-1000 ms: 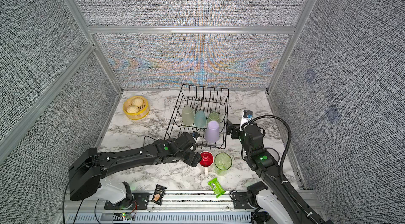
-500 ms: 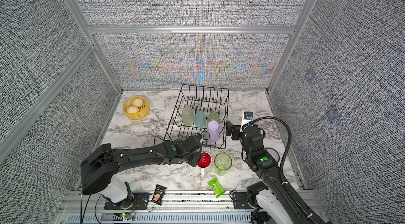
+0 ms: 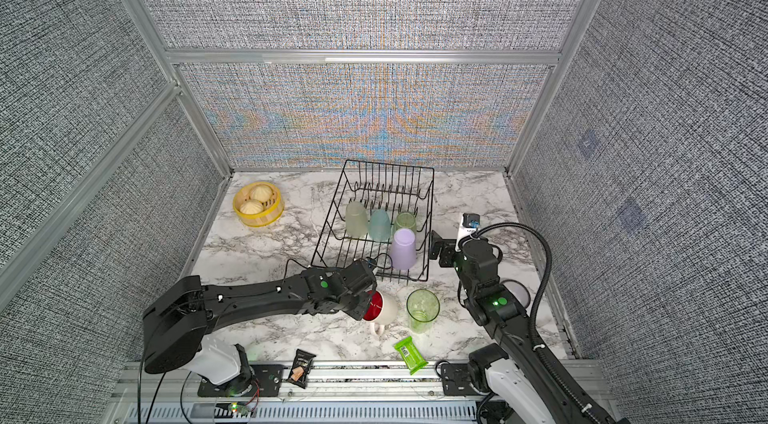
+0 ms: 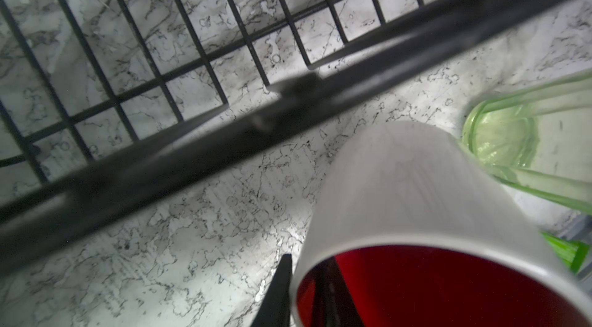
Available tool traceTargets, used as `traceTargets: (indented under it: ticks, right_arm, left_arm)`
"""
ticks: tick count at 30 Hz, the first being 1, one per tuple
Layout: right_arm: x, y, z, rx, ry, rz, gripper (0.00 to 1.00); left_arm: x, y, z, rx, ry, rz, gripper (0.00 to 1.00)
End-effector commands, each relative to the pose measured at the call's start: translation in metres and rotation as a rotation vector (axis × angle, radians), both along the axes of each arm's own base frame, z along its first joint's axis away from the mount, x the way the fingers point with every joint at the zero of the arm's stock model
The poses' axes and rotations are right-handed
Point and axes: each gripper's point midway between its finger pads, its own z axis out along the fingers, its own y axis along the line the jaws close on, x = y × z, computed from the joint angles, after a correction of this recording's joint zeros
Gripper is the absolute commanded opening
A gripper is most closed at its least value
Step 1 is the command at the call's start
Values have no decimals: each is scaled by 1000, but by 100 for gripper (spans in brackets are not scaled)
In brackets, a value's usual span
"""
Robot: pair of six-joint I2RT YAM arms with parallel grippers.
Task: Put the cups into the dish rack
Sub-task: 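Grasp the white red-lined mug with the left gripper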
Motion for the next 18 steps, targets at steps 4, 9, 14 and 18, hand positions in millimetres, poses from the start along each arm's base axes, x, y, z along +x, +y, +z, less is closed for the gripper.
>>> traceTargets:
  ticks: [4,9,14,18]
  right_arm:
    - [-2,-7,2,0,-12,-32,99]
    - [-3,-9,2,-6,-12,-38,99]
    - [-4,-8,0,-10,-10,-35,99]
    - [-4,-9,-1,-14,-5,-35,99]
  left_arm:
    - [-3,-2,-2,10,20,-25,0]
    - [-3,2,5,4,6,-21,0]
    - [-4,18,14,47,-18,-30,0]
    - [-13,26,19,52,0,-60,0]
